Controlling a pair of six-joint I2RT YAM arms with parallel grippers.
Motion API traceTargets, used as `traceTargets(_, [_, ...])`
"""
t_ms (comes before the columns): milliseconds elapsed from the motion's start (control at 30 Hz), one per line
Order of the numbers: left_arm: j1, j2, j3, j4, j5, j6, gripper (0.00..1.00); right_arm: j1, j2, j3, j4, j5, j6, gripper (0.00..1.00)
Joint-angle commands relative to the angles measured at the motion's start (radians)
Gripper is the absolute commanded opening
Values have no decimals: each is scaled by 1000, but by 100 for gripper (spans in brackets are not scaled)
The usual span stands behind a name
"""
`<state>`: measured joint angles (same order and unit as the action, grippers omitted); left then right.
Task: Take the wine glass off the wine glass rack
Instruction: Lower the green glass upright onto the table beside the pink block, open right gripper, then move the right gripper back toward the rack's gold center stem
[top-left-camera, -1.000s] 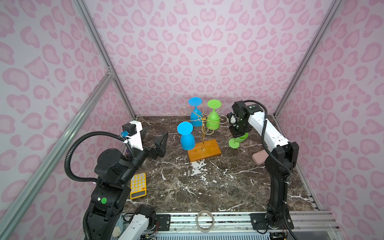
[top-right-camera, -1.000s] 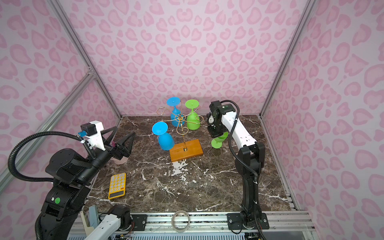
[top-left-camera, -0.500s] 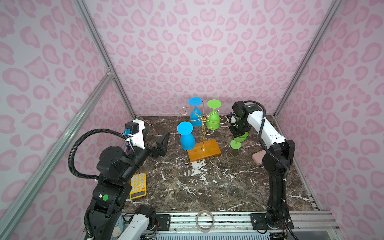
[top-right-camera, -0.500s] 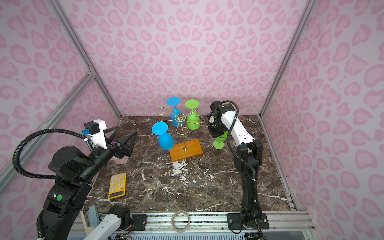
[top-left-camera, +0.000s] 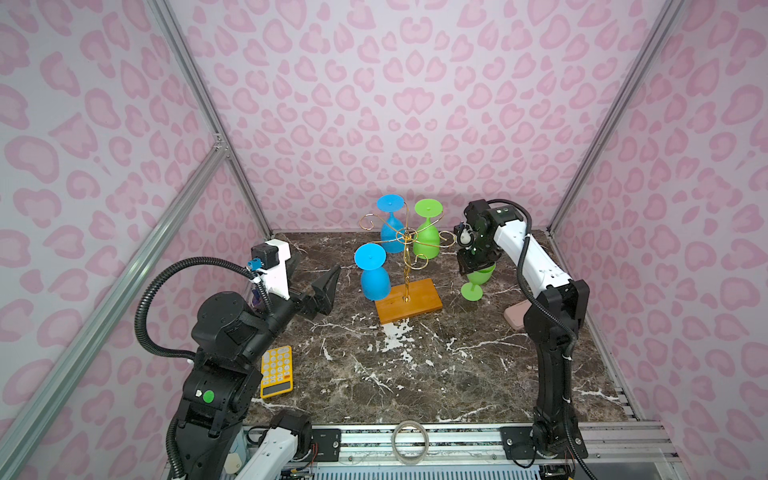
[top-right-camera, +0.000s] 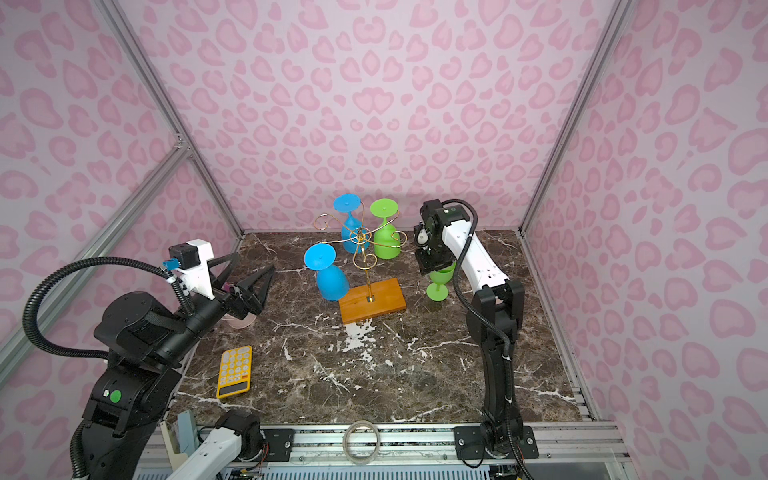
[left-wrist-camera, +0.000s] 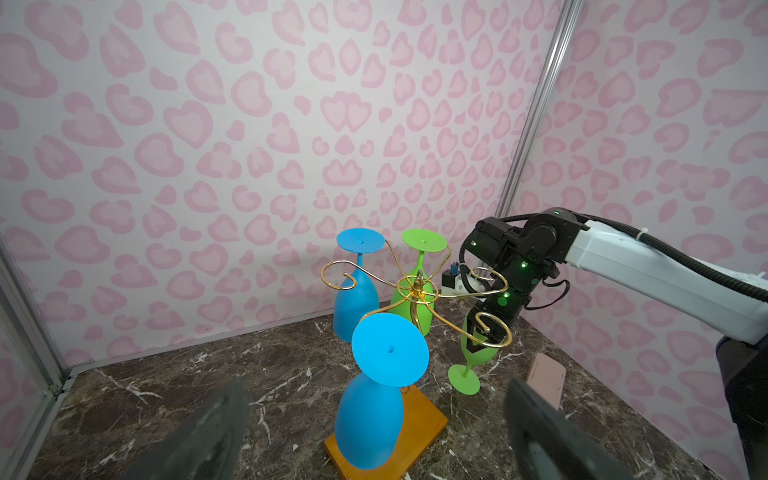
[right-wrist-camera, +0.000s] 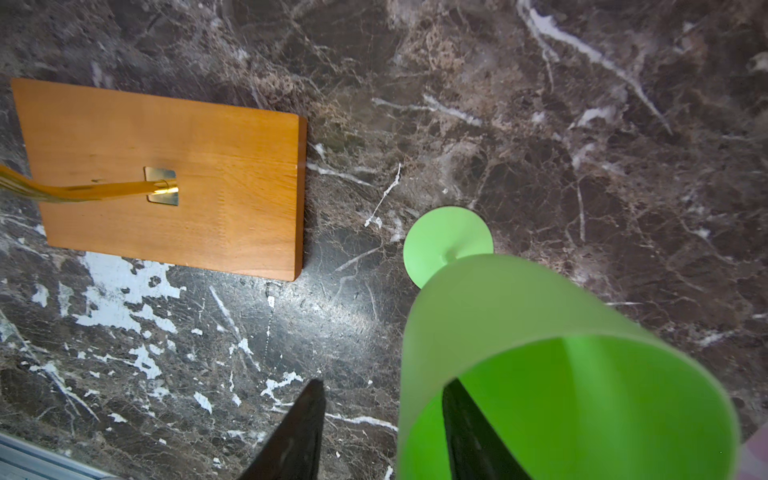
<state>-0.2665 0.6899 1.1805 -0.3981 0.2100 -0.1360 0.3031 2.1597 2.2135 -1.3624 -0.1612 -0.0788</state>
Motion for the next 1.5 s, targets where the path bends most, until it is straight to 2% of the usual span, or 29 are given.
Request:
traceTargets(0, [0,2,8,4,12,9,97,-1,-13,18,-18,3,7,49])
traceTargets(400, [1,9,17,-3,-5,-9,97,15,-93,49,-35,32,33,49])
traceTargets(733, [1,5,22,-2,-38,-25,97,45,-253,-22,45,80,78,49])
traceTargets(867, [1,3,22,-1,-50,-35,97,46,-373,-154,129,104,113,49])
traceTargets(1033, [1,7,20,3,-72,-55,97,75,-609,-455,318,150,174,48])
traceTargets(1233, [1,11,-6,30,-190,-85,97,289,-928,-857,709,282,223,48])
traceTargets(1333, [1,12,-25,52,-219,-102,97,401,-1009,-1009,905,349,244,47])
traceTargets(1467, [2,25,-28,58,-245,-120,97,512,-1029,-1154,1136,445,206,46])
